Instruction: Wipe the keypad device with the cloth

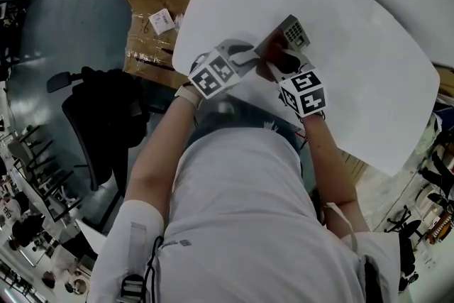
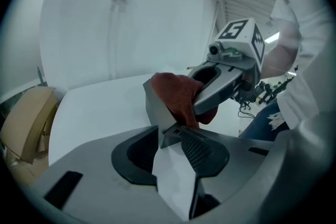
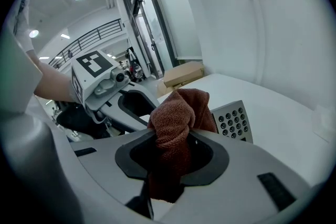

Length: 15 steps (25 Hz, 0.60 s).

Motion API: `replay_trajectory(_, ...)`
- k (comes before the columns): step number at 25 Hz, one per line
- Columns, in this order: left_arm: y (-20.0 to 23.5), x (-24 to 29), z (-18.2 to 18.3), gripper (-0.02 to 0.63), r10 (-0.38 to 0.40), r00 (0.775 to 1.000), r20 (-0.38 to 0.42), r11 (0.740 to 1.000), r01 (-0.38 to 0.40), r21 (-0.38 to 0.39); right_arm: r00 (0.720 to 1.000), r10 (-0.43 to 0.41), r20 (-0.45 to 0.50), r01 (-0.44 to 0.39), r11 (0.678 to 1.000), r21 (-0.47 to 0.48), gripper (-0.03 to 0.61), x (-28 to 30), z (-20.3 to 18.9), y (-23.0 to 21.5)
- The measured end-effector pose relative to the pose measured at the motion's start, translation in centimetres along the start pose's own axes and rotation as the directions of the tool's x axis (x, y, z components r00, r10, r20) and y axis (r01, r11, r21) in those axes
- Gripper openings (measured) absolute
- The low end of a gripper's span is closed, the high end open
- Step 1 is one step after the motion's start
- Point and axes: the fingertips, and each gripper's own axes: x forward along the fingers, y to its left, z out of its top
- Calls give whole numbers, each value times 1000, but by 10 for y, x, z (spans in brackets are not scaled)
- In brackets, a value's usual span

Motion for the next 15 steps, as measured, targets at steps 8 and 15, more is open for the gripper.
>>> replay_trajectory(8,-1,14,-7,118,24,994,-104,987,-7,158,1000,-25,-15,26,1000,1,98,9,-4,-3)
replay_trajectory(15,3,16,-9,118,47,991,-125,978,-20,207,998,-51,-29,51,999,-20,98,13,-10,-5)
